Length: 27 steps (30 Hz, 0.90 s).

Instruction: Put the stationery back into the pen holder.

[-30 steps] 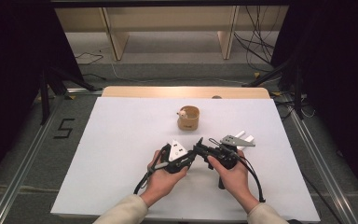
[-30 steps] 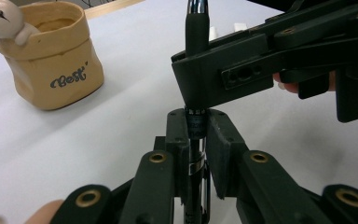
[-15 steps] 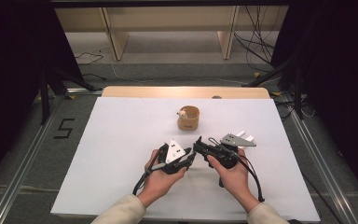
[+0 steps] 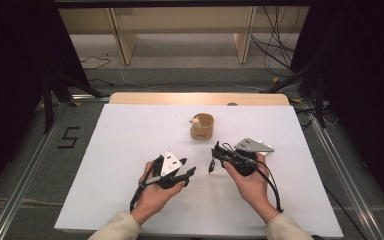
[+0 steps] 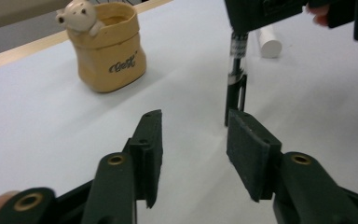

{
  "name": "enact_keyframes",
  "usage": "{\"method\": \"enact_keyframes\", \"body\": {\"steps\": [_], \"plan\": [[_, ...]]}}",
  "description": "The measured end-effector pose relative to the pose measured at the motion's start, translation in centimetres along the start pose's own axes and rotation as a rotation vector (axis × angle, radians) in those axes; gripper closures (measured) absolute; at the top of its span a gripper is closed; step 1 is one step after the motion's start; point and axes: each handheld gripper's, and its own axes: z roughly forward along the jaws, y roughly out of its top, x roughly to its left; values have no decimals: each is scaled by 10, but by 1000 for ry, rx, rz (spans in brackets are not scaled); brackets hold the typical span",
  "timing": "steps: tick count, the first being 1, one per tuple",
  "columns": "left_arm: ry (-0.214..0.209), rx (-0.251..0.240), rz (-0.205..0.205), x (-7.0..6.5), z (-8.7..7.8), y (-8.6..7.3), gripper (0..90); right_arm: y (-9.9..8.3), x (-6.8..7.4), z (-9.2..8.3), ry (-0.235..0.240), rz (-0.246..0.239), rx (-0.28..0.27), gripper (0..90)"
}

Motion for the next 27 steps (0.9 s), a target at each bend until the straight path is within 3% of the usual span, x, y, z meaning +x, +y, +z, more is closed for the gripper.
{"method": "enact_keyframes", "body": {"steps": [9, 27], "plan": [[23, 68, -30, 13, -8, -10, 434, 10, -5, 1, -59, -18, 26, 796], [61, 117, -55, 31, -22, -22, 378, 24, -12, 14, -109, -48, 66, 796]]}}
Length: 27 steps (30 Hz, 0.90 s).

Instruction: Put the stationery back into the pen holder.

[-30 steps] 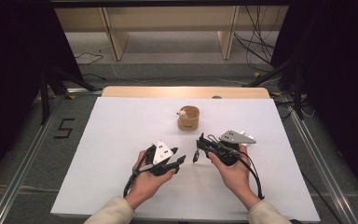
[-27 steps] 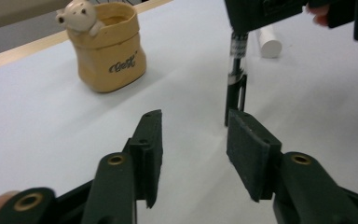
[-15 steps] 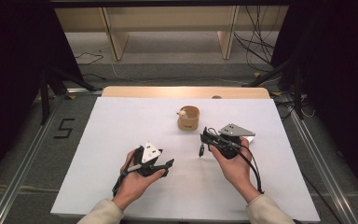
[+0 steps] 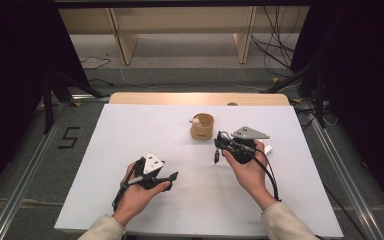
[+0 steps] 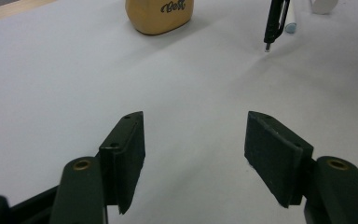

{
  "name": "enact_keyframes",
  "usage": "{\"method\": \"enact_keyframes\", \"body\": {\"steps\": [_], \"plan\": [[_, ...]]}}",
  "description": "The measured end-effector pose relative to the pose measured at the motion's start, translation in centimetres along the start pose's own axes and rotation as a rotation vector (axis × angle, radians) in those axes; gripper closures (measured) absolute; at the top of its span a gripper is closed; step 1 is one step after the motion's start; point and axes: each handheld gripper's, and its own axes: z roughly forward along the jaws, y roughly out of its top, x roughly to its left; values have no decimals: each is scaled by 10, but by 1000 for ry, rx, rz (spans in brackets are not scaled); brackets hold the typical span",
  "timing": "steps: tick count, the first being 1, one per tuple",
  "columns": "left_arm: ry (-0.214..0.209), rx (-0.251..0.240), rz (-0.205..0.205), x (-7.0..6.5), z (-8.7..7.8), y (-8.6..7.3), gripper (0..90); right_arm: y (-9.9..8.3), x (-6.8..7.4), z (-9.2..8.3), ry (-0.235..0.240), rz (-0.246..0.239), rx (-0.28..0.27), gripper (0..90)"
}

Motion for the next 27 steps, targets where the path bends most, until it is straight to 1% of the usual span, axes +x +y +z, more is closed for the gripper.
{"method": "enact_keyframes", "body": {"steps": [1, 8, 22, 27], "plan": [[0, -2, -7, 0, 0, 0, 377, 1, 0, 1, -1, 2, -2, 796], [11, 5, -16, 5, -2, -4, 374, 6, 0, 6, -10, -2, -2, 796], [24, 14, -21, 10, -4, -7, 372, 16, -3, 19, -25, -6, -15, 796], [25, 15, -24, 11, -4, -7, 372, 18, -4, 23, -30, -8, -8, 796]]}}
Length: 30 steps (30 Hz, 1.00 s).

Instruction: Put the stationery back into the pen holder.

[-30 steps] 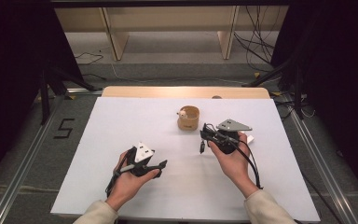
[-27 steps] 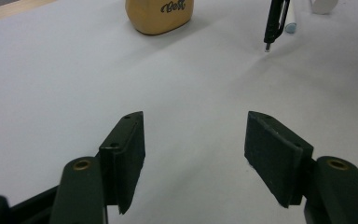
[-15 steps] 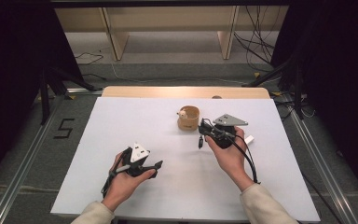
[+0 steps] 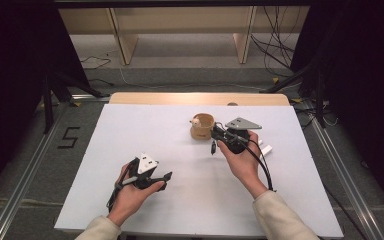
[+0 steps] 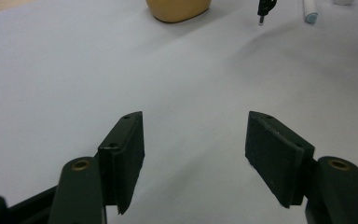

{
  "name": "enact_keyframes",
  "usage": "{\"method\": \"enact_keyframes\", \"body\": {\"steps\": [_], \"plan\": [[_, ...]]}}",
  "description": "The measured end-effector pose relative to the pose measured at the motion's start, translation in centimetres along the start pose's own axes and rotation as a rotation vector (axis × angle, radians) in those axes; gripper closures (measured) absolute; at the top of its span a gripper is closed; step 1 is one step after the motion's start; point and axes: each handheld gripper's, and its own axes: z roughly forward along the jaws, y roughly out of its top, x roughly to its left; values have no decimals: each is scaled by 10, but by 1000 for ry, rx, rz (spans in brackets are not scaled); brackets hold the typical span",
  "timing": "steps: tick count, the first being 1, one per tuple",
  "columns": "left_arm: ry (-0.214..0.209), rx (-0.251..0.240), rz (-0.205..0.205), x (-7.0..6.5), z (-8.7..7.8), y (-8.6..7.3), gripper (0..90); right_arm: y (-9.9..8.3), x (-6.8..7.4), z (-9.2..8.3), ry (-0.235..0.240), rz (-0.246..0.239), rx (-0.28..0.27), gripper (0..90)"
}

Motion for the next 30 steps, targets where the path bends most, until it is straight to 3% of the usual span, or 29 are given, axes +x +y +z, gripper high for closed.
{"method": "enact_keyframes", "body": {"steps": [30], "plan": [[3, 3, 4, 1, 2, 0, 371, 21, -7, 20, -30, -10, 19, 796]]}}
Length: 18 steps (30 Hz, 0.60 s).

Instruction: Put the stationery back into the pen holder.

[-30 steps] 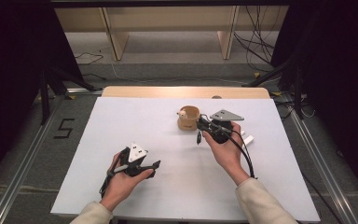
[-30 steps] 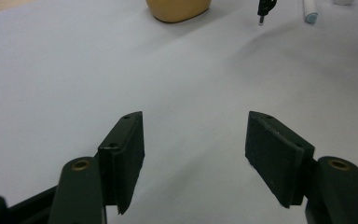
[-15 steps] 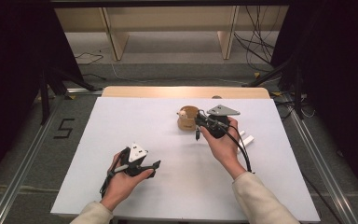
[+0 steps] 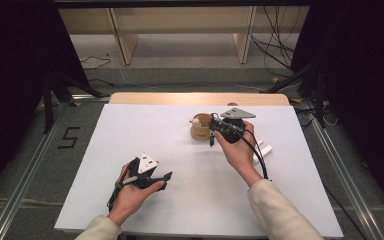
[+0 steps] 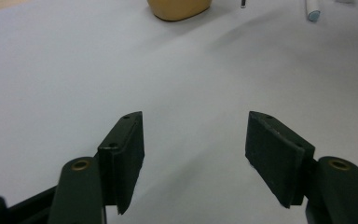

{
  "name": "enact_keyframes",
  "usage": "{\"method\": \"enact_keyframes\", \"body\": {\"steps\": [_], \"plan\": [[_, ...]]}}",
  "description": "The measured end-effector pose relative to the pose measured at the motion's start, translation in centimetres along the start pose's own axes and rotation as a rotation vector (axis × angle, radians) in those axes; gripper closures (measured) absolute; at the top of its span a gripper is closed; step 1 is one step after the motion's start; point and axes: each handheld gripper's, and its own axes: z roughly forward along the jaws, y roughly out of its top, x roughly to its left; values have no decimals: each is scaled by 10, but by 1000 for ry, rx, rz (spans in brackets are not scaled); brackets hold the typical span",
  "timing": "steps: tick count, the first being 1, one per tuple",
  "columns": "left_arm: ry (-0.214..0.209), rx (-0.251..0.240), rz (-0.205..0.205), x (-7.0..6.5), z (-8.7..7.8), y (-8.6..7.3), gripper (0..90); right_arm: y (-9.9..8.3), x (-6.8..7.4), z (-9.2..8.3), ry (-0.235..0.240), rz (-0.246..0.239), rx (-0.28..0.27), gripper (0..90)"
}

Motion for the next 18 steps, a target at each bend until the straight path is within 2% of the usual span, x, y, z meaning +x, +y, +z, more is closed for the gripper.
{"method": "enact_keyframes", "body": {"steps": [18], "plan": [[0, 3, -2, 0, 0, 0, 371, 15, -3, 6, -7, 7, 7, 796]]}}
